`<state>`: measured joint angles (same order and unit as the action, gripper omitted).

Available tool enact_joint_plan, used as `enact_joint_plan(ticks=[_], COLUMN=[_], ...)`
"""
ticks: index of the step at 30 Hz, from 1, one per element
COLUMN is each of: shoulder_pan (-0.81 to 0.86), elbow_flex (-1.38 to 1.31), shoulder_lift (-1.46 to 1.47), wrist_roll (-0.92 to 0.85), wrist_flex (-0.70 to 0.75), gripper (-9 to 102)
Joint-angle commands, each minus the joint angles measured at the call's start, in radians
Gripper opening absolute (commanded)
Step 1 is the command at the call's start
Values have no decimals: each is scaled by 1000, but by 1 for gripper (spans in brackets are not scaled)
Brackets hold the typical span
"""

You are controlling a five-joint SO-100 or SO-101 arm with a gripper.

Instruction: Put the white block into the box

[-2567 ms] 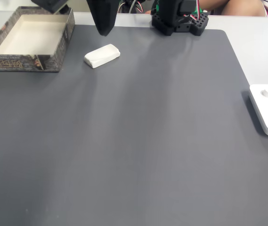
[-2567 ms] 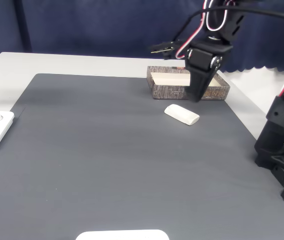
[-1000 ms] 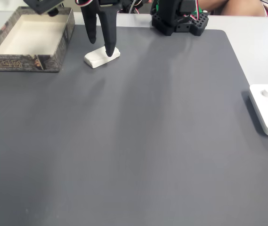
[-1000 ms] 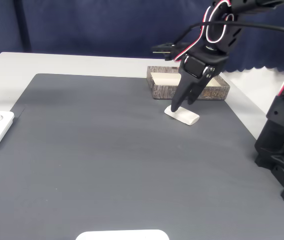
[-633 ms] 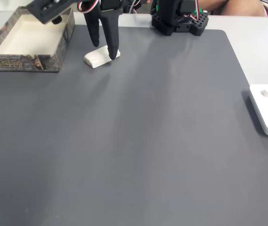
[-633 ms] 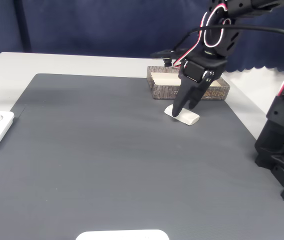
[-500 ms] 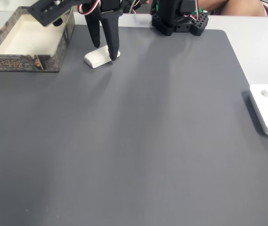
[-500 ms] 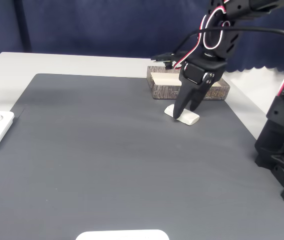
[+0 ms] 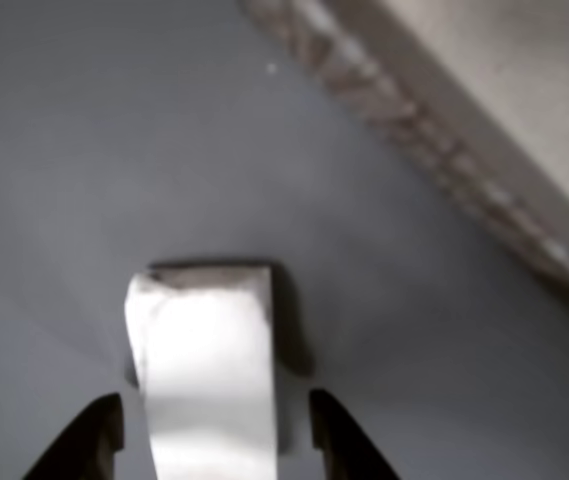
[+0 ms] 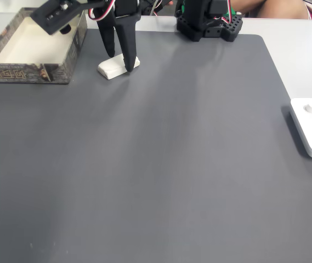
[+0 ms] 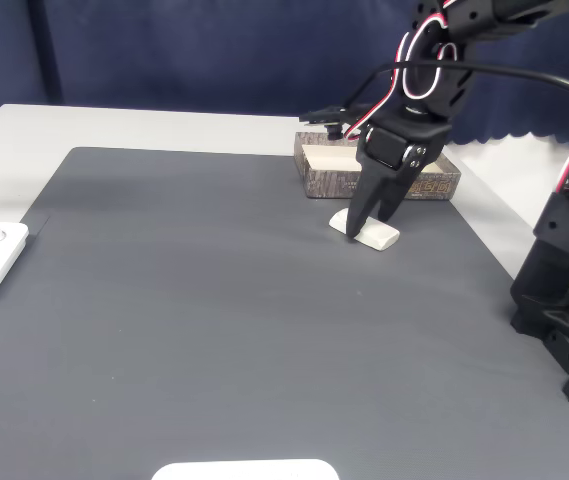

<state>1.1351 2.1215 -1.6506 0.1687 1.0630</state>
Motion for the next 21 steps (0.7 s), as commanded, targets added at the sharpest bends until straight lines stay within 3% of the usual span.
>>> enact_joint_plan(ticks=[1,21], shoulder_pan=[2,-46], elbow_flex=[-77,-103], shoulder_lift=[-2,44], wrist_roll=[14,28], wrist_flex=[-11,-5], gripper=[26,25])
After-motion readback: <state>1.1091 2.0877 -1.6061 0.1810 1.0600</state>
